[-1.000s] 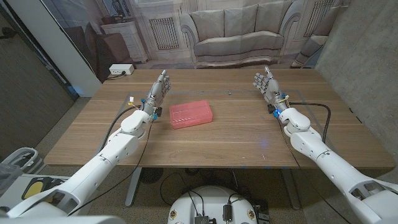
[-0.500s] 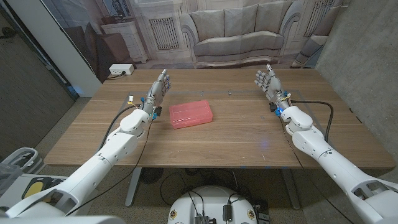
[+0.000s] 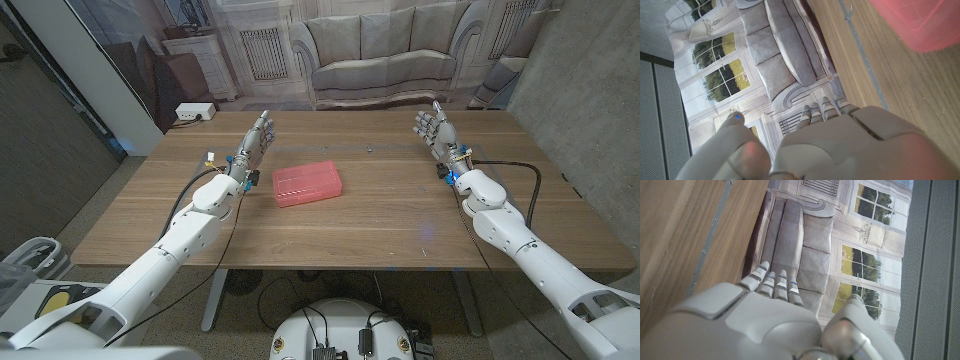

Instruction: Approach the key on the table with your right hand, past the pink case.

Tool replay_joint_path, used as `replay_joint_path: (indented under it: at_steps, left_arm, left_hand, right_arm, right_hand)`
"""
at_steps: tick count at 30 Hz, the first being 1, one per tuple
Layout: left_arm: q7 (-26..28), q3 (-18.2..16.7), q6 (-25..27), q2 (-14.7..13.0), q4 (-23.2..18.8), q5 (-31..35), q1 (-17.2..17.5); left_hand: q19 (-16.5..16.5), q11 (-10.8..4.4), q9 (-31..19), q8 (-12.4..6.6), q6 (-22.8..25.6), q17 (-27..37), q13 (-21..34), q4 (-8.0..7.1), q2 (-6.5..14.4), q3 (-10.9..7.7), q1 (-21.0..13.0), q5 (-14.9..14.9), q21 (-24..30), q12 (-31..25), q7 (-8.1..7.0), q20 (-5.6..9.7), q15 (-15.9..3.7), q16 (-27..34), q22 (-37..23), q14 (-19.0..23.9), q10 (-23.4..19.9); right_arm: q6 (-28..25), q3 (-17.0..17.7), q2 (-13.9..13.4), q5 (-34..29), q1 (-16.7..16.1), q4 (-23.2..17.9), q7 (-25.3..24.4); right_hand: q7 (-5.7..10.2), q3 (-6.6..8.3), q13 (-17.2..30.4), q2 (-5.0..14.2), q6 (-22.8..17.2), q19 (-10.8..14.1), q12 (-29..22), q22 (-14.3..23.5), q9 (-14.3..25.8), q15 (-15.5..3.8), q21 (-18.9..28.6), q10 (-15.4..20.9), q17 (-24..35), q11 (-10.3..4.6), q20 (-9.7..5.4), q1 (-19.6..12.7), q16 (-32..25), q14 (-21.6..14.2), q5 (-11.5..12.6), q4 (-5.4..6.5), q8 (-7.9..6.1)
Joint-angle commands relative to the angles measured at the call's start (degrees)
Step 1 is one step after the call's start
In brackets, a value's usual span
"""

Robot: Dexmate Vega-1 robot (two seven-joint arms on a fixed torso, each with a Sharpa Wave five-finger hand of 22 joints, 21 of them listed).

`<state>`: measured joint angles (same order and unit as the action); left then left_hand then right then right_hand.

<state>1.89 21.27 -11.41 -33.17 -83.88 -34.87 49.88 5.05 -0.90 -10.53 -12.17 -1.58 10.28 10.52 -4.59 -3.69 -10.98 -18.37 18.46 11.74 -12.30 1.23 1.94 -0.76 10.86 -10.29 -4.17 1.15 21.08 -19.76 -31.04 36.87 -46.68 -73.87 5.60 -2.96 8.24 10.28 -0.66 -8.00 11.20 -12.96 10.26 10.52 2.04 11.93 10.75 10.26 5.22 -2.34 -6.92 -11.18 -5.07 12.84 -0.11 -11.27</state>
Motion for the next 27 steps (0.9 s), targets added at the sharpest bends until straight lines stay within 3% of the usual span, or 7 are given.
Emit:
replay_joint_path:
  at_steps: [1,12,27]
  left_arm:
    - [-0.8,0.1,0.1,-0.4,0.4,-0.1,-0.2]
    - [-1.2,-0.3,-0.3,-0.5,1.0,-0.4,-0.5]
    - [-1.0,0.2,0.0,-0.7,2.2,0.7,-1.7]
  left_hand:
    - [-0.3,-0.23,-0.1,0.01,0.4,0.1,0.2,0.25,0.2,0.02,-0.5,0.4,0.1,-0.1,0.22,2.97,-0.16,0.2,-0.1,0.2,-0.5]
    - [-0.4,-0.45,-0.1,0.09,0.5,0.1,0.2,0.3,0.3,0.1,-0.6,0.4,0.1,-0.1,0.21,2.9,-0.21,0.2,-0.1,0.3,-0.6]
    - [-0.4,-0.56,-0.1,0.11,0.9,0.1,0.2,0.36,0.5,0.21,-0.8,0.3,0.1,0.0,0.15,2.7,-0.27,0.2,-0.1,0.5,-0.9]
  right_arm:
    - [0.2,0.3,-0.4,-0.2,0.4,0.7,0.0]
    - [0.1,0.4,-0.9,-1.0,1.3,1.6,-0.5]
    - [0.4,0.0,-2.2,-5.8,2.0,1.3,-4.8]
  right_hand:
    - [-0.05,0.12,0.2,0.11,-0.5,0.6,-0.3,0.3,0.2,0.14,0.3,0.5,0.1,-0.06,-0.87,-0.2,0.0,-0.6,0.5,-0.47,-0.35]
    - [0.13,0.06,0.2,0.16,-0.6,0.8,-0.3,0.3,0.2,0.13,0.3,0.7,0.1,-0.19,-0.85,-0.2,0.0,-0.9,0.5,-0.5,-0.32]
    - [0.44,-0.04,0.2,0.2,-0.7,1.0,-0.2,0.3,0.2,-0.05,0.2,0.9,0.1,-0.6,-0.91,-0.2,0.1,-1.1,0.5,-0.58,-0.28]
